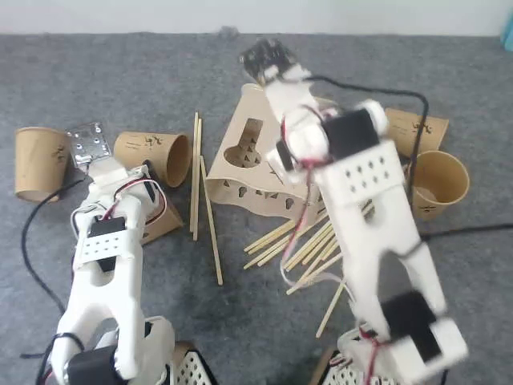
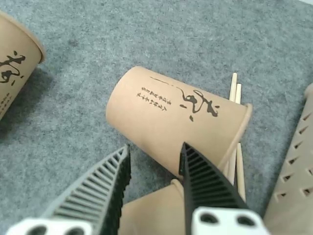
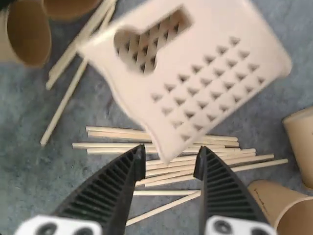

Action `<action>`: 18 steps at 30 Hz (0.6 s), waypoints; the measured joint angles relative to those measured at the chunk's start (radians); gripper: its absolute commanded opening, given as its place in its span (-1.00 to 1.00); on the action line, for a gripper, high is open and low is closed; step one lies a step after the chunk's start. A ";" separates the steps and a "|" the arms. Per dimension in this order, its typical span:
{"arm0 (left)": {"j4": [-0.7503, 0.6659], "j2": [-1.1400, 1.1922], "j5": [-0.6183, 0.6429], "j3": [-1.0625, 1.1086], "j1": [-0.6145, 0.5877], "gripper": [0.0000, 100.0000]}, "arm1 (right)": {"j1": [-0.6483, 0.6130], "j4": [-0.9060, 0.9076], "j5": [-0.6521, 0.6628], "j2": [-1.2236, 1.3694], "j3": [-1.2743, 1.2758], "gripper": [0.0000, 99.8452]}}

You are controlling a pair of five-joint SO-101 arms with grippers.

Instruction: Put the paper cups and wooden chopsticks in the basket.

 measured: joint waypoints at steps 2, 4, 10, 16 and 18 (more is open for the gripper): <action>0.000 0.000 0.000 0.000 0.000 -0.68 | 0.000 -0.061 0.021 -0.115 0.166 -0.64; 0.000 0.000 0.000 0.000 0.000 -0.68 | 0.000 -0.141 0.040 -0.241 0.348 -0.64; 0.000 0.000 0.000 0.000 0.000 -0.68 | 0.000 -0.485 0.057 -0.612 0.925 -0.63; 0.000 0.000 0.000 -0.002 0.000 -0.69 | 0.029 -0.812 0.061 -0.884 1.375 -0.63; 0.000 0.000 0.000 -0.003 0.000 -0.69 | 0.071 -0.864 0.061 -0.944 1.462 -0.63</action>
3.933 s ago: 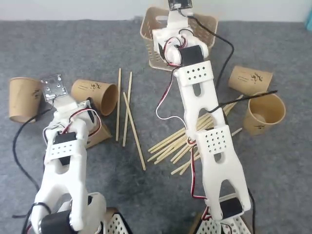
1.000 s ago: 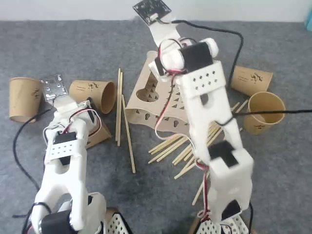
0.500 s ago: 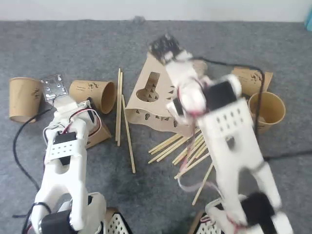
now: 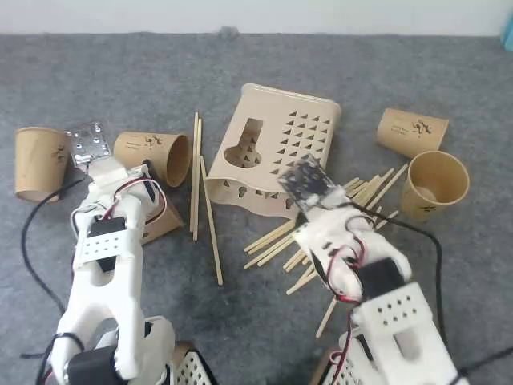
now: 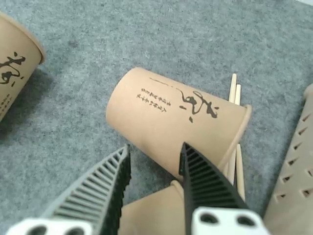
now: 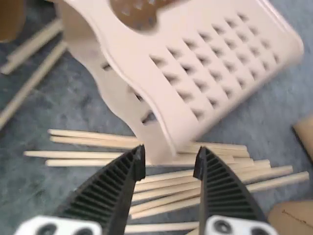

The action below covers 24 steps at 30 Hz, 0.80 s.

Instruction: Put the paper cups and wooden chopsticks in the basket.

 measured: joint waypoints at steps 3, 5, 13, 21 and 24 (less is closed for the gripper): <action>0.000 0.000 0.000 0.000 0.000 -0.69 | 0.061 -0.052 0.000 -0.061 0.098 -0.63; 0.000 0.000 0.000 0.000 0.000 -0.69 | 0.080 -0.106 0.000 -0.086 0.160 -0.63; 0.000 0.000 0.000 0.000 0.000 -0.69 | 0.081 -0.284 -0.048 -0.101 0.267 -0.63; 0.000 0.000 0.000 0.000 0.000 -0.69 | 0.055 -0.344 -0.100 -0.101 0.311 -0.63; 0.000 0.000 0.000 0.000 0.000 -0.69 | 0.052 -0.457 -0.103 -0.103 0.368 -0.63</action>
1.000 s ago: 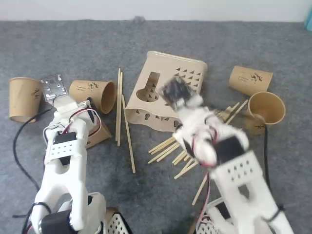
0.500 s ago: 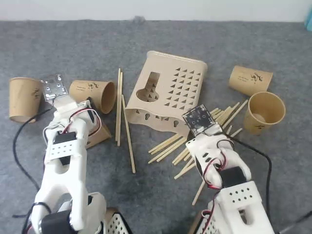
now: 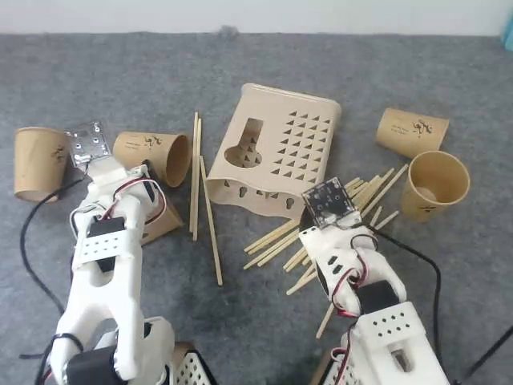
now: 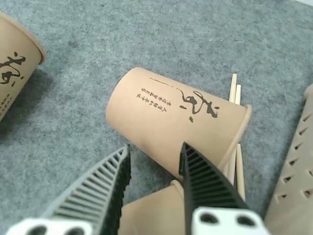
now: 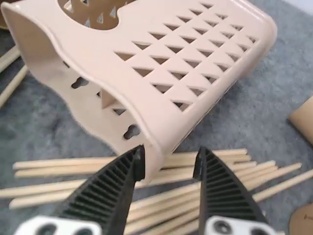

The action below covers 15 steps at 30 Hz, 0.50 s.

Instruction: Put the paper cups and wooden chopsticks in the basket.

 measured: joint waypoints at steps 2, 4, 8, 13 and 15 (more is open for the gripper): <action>0.000 0.000 0.000 0.000 0.000 -0.69 | -0.005 -0.075 -0.002 0.000 0.032 -0.63; 0.000 0.000 0.000 0.000 0.000 -0.69 | -0.008 -0.120 -0.002 0.000 0.043 -0.63; 0.000 0.000 0.000 0.000 0.000 -0.69 | -0.009 -0.147 -0.002 0.000 0.044 -0.63; 0.000 0.000 0.000 0.000 0.000 -0.69 | 0.014 -0.149 -0.002 0.002 0.026 -0.63; 0.000 0.000 0.000 0.000 0.000 -0.69 | 0.021 -0.149 -0.002 0.037 -0.025 -0.63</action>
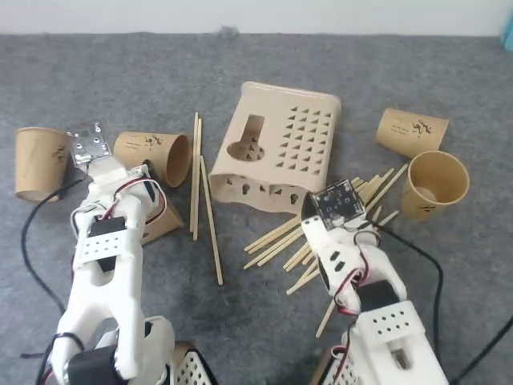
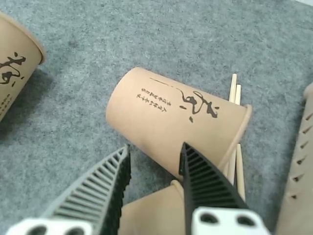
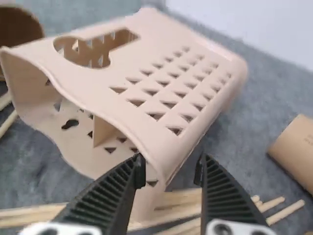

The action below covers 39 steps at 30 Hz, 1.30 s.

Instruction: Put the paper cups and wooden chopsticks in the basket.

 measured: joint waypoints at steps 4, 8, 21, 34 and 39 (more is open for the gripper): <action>0.000 0.000 0.000 0.000 0.000 -0.69 | -0.003 0.000 0.002 0.170 -0.117 -0.64; 0.000 0.000 0.000 0.000 0.000 -0.69 | -0.002 0.000 0.000 0.416 -0.252 -0.64; 0.000 0.000 0.000 0.000 0.000 -0.69 | 0.038 -0.075 -0.094 0.898 -0.560 -0.71; 0.000 0.000 0.000 0.000 0.000 -0.69 | 0.110 -0.103 -0.097 1.037 -0.660 -0.98; 0.000 0.000 0.000 0.000 0.000 -0.69 | 0.089 0.023 -0.097 0.898 -0.660 -0.98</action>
